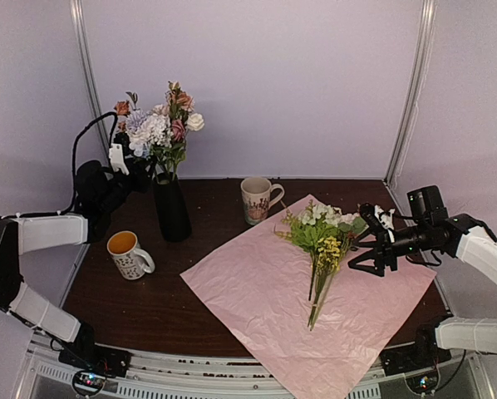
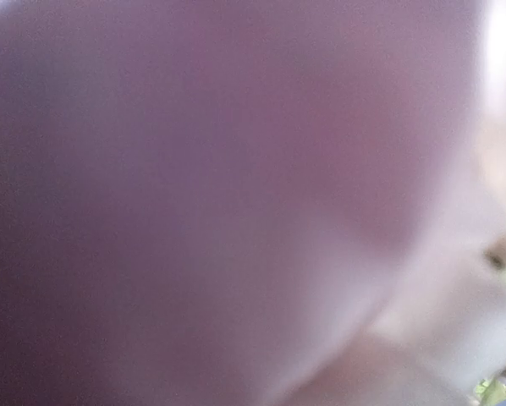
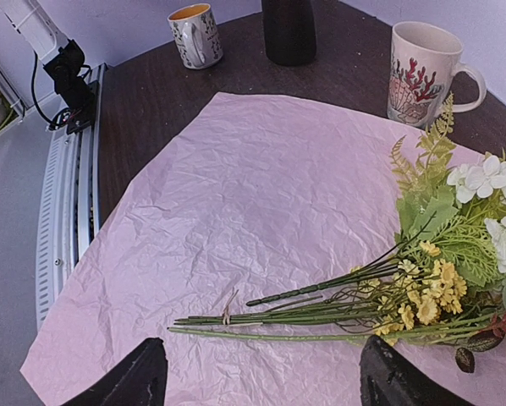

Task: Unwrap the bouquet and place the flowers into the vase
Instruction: Place the fake flower in the vase, then pick up the fake flower from the flattened wrapping paper.

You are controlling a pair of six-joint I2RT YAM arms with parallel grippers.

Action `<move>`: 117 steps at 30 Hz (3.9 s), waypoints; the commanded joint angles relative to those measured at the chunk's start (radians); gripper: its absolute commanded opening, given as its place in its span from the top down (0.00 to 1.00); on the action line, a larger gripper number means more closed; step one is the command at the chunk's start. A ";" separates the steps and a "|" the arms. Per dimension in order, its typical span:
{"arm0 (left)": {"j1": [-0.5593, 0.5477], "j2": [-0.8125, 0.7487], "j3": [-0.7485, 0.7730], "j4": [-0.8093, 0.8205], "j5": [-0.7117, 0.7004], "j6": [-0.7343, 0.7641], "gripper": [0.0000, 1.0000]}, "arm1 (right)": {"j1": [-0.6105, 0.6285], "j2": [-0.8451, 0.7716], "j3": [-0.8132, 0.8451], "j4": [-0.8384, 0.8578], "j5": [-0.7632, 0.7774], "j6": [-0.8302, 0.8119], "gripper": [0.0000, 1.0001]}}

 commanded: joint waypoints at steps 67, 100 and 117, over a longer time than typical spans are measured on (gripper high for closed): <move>-0.006 -0.267 -0.341 -0.117 -0.227 -0.137 0.63 | -0.002 0.016 0.032 -0.031 -0.042 -0.037 0.21; -1.079 0.078 0.153 -0.775 -0.725 -0.057 0.69 | -0.012 0.036 0.049 0.128 0.207 0.150 0.22; -1.082 0.661 0.792 -0.807 -0.275 0.040 0.69 | -0.222 -0.009 0.010 0.244 0.496 0.354 0.21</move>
